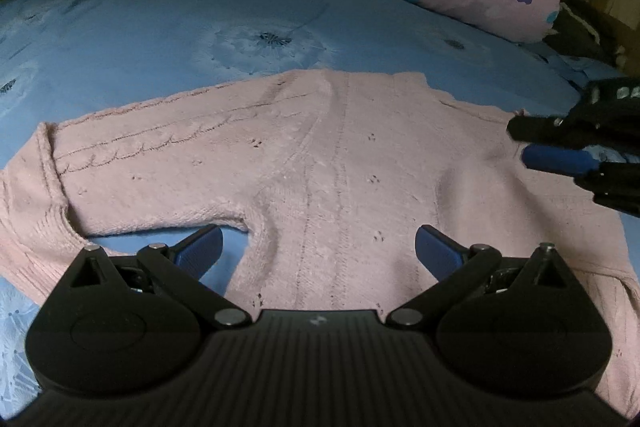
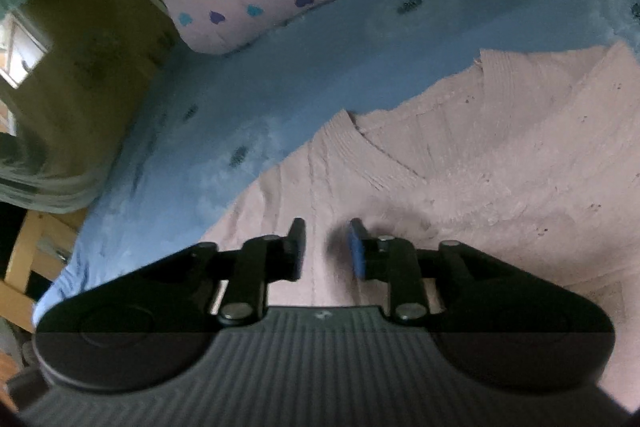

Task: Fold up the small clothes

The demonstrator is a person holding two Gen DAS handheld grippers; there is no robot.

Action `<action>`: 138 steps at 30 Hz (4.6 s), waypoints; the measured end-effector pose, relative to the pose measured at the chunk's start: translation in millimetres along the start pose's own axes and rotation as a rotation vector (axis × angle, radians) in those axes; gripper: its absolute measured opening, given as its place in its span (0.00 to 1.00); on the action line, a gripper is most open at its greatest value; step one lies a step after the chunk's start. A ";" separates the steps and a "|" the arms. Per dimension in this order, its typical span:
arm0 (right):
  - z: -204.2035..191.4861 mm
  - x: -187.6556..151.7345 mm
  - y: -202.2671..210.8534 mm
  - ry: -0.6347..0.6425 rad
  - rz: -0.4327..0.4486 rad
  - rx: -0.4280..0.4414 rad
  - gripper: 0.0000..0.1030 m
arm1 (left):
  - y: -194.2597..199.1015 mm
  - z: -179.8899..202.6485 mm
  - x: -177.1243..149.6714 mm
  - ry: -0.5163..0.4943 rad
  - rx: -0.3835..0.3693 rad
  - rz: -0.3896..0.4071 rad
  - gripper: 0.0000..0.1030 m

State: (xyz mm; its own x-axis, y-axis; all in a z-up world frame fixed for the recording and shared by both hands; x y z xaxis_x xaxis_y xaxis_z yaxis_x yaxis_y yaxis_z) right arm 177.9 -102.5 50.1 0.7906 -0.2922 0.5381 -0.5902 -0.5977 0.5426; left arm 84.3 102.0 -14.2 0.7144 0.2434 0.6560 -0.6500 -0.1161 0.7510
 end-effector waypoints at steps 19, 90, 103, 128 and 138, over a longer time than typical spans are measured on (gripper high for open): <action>140.8 -8.9 106.8 0.089 0.211 -0.362 0.54 | 10.8 63.7 -10.8 -0.055 -0.164 0.024 1.00; 154.9 -15.0 108.9 0.118 0.109 -0.433 0.53 | 18.8 -21.5 15.5 -0.365 0.222 0.128 0.75; 152.7 -19.1 110.0 0.123 0.117 -0.438 0.53 | 20.0 -167.7 28.1 -0.177 0.388 0.052 0.75; 148.6 -25.1 102.3 0.165 0.118 -0.485 0.54 | -32.6 -244.1 18.8 0.062 0.261 -0.047 1.00; 148.4 -24.7 101.3 0.165 0.117 -0.487 0.54 | -36.0 -242.8 18.5 0.052 0.238 -0.035 1.00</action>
State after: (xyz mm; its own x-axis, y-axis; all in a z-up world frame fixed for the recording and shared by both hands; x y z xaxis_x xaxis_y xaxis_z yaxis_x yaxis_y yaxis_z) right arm 122.7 -266.6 -4.0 0.7015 -0.1911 0.6865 -0.7118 -0.1400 0.6883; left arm 57.9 344.5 -47.4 0.7171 0.2993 0.6295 -0.5417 -0.3290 0.7735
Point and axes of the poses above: each gripper's, at about its wrist camera, not at the fingertips, and y roughly against the way its jaws point, z to its right, x to its top, the point moved 9 cm from there along -y, roughly the way its jaws point, and after that the axes turned 6 degrees about x, right-handed, at the moved point
